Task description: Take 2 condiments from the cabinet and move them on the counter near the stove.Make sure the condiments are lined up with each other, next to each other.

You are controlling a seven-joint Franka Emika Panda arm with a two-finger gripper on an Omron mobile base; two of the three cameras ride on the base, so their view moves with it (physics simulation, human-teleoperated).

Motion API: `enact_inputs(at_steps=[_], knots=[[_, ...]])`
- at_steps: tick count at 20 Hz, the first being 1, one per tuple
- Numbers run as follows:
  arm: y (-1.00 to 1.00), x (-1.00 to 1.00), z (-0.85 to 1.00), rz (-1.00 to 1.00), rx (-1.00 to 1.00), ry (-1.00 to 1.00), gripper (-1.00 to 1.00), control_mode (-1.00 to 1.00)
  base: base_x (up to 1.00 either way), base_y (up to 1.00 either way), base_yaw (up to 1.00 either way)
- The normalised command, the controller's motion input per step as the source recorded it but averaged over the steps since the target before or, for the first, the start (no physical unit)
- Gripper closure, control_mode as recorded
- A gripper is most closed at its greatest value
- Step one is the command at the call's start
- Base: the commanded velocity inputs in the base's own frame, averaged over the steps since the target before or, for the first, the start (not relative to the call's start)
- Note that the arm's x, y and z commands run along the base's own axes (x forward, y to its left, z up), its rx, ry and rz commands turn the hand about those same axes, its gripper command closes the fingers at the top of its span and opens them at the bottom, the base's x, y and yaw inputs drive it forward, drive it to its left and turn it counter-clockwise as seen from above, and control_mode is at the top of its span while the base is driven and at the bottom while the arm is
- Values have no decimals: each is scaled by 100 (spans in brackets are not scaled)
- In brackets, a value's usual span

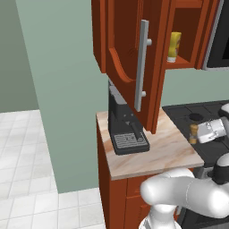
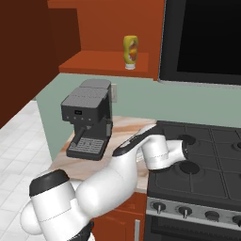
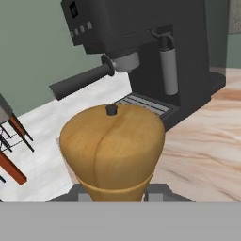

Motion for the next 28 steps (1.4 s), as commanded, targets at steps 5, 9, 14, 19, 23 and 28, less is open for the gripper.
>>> enact_inputs(at_steps=[5,9,14,19,23,28], knots=[[-3,6,-5,0,0,0,100,-100,0,0,0],[-1,15,-19,0,0,0,100,-100,0,0,0],[0,9,-29,1,0,-7,100,-100,0,0,0],[0,14,-28,1,0,-10,100,-100,0,0,0],[0,21,-18,1,0,-6,100,-100,0,0,0],[0,25,-11,2,0,-1,100,-100,0,0,0]])
